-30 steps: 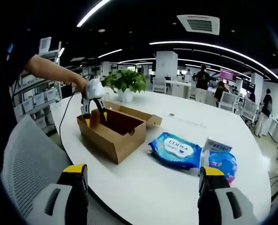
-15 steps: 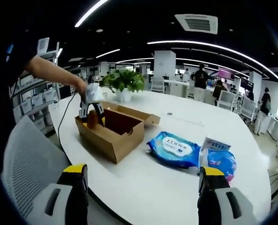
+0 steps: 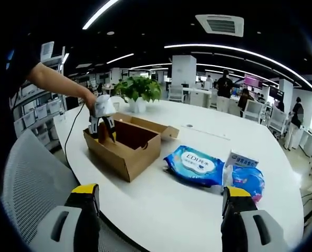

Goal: Operate the shoe box by opening the lid, removing the specified soft item, and placing it in the target area until the item is outside and the box remains undamaged.

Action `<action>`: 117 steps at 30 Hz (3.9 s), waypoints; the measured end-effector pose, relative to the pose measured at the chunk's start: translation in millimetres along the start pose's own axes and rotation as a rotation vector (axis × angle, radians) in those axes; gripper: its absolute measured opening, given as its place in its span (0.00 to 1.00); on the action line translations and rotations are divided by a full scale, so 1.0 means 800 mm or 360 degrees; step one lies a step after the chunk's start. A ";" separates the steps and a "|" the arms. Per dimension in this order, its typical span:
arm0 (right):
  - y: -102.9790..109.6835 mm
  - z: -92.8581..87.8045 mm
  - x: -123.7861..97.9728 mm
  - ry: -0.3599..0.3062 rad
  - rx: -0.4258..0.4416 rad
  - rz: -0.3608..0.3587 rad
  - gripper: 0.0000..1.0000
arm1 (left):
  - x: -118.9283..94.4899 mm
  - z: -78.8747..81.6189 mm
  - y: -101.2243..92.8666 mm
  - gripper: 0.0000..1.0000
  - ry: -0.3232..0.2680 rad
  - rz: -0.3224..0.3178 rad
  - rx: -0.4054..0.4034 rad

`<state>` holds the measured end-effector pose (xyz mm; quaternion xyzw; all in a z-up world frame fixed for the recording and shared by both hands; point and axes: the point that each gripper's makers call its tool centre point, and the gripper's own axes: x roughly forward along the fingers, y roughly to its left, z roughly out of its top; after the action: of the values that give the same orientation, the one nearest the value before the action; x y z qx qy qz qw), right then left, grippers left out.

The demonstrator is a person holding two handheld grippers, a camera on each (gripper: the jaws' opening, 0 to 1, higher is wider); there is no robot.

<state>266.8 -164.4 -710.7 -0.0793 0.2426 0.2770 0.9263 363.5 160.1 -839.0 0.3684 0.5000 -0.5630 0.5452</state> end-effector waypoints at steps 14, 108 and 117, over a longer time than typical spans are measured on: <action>-0.001 0.000 -0.001 0.0005 -0.0019 -0.0011 0.96 | 0.001 -0.019 -0.009 0.52 0.0027 0.0012 -0.0042; 0.032 0.074 0.005 -0.0154 0.0269 0.0057 0.68 | -0.100 0.110 -0.014 0.19 -0.0402 0.0545 0.0389; 0.037 0.084 0.014 -0.0193 0.0358 0.0083 0.58 | -0.110 0.148 -0.021 0.19 -0.0501 0.0589 0.0492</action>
<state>285.5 -115.4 -657.9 0.0483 0.2175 0.2764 0.9349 374.0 66.1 -724.7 0.4403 0.2418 -0.5737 0.6470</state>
